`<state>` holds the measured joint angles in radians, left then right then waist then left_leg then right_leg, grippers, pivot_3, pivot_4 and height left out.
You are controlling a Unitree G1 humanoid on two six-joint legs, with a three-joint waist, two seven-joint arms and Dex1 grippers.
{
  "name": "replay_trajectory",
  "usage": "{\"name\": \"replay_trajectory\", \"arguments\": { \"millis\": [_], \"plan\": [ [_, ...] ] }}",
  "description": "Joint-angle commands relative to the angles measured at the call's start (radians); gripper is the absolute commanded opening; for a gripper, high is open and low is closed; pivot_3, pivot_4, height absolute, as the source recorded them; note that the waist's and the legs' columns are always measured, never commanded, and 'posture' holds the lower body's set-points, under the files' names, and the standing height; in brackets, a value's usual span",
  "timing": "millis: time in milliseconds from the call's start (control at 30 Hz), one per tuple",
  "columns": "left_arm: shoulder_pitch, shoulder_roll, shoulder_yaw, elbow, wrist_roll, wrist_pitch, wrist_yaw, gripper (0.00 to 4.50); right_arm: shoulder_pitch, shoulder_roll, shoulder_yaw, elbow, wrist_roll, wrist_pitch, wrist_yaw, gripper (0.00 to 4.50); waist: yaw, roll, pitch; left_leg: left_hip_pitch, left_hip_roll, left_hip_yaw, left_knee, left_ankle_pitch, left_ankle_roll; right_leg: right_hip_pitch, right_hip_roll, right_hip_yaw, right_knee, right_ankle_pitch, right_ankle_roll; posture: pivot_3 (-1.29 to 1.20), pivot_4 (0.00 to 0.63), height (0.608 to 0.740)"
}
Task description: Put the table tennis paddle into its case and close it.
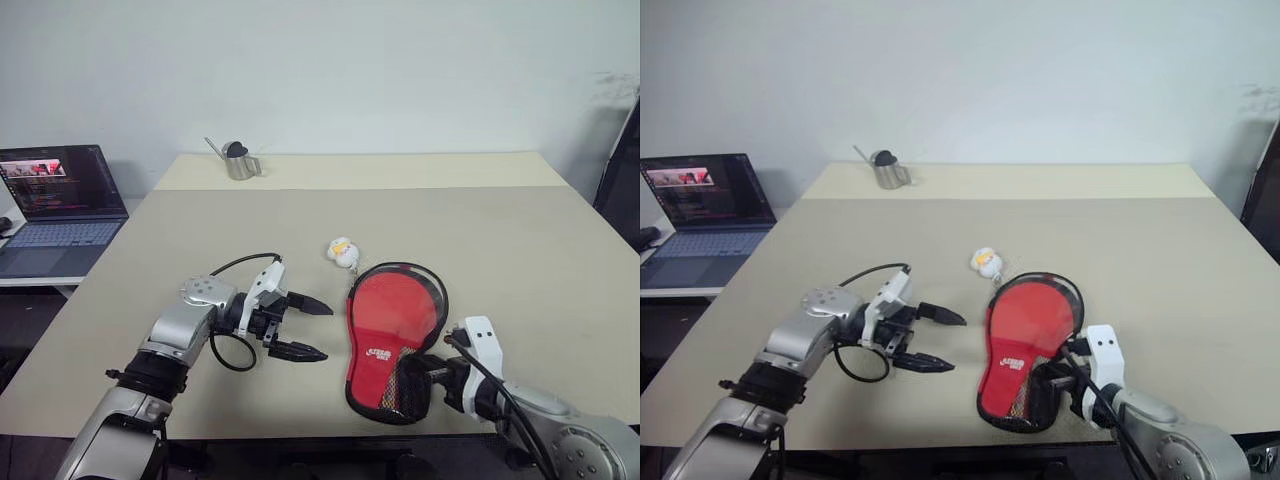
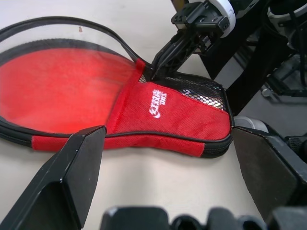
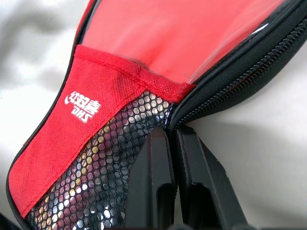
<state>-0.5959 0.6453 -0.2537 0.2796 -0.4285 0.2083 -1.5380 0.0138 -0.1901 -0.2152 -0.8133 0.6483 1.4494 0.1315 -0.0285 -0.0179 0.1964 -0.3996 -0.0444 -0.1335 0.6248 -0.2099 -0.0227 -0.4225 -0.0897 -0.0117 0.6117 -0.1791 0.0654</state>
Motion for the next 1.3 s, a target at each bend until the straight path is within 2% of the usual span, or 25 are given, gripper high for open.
{"name": "replay_trajectory", "arguments": {
  "millis": [33, 433, 567, 733, 867, 1233, 1300],
  "plan": [
    [-0.013, 0.019, -0.010, -0.048, -0.030, -0.007, -0.076, 4.50, 0.019, -0.023, -0.015, -0.039, 0.019, 0.027, 0.020, 0.03, 0.000, 0.000, 0.000, 0.000, 0.000, 0.000, 0.000, 0.000, 0.000, 0.000, 0.000, 0.000, 0.000, 0.000, 0.000, 0.00, 0.150, 0.740],
    [-0.025, -0.001, -0.004, -0.049, -0.017, 0.003, -0.076, 4.50, -0.014, -0.149, -0.107, -0.006, 0.023, 0.041, 0.089, 0.03, 0.005, 0.000, 0.000, -0.001, 0.000, 0.001, 0.000, -0.001, -0.001, 0.000, 0.000, 0.000, -0.001, -0.001, -0.001, 0.00, 0.150, 0.740],
    [-0.027, -0.008, -0.002, -0.029, -0.011, -0.009, -0.075, 4.50, -0.026, -0.150, -0.100, -0.010, 0.030, 0.061, 0.095, 0.03, 0.005, 0.000, 0.000, -0.001, 0.000, 0.001, 0.000, -0.001, -0.001, 0.000, 0.000, 0.000, -0.001, -0.001, -0.001, 0.00, 0.150, 0.740],
    [-0.024, -0.017, -0.001, -0.025, -0.008, -0.015, -0.069, 4.50, -0.037, -0.098, -0.106, -0.025, 0.018, 0.084, 0.063, 0.03, 0.005, 0.000, 0.000, -0.001, 0.001, 0.001, 0.000, -0.001, -0.001, 0.000, 0.000, -0.001, -0.001, -0.001, -0.001, 0.00, 0.150, 0.740],
    [-0.018, -0.021, 0.001, -0.026, -0.007, -0.018, -0.064, 4.50, -0.015, -0.130, -0.099, -0.066, -0.008, 0.083, 0.049, 0.93, 0.004, 0.000, 0.000, -0.001, 0.001, 0.001, 0.000, -0.001, -0.001, 0.000, 0.000, -0.001, -0.001, -0.001, -0.001, 0.00, 0.150, 0.740],
    [-0.024, -0.049, 0.004, -0.017, -0.005, -0.020, -0.045, 4.50, -0.034, -0.210, -0.244, -0.221, 0.022, 0.163, 0.122, 4.48, 0.006, 0.000, 0.000, -0.001, 0.001, 0.001, 0.000, -0.001, -0.002, 0.000, 0.000, -0.001, -0.001, -0.001, -0.001, 0.00, 0.150, 0.740],
    [-0.031, -0.057, 0.013, -0.014, -0.007, -0.015, -0.024, 4.50, -0.085, -0.218, -0.284, -0.233, 0.069, 0.148, 0.146, 4.49, 0.005, 0.000, 0.000, -0.001, 0.001, 0.001, 0.000, -0.001, -0.002, -0.001, 0.000, -0.001, -0.001, -0.001, -0.001, 0.00, 0.150, 0.740]
  ]
}}
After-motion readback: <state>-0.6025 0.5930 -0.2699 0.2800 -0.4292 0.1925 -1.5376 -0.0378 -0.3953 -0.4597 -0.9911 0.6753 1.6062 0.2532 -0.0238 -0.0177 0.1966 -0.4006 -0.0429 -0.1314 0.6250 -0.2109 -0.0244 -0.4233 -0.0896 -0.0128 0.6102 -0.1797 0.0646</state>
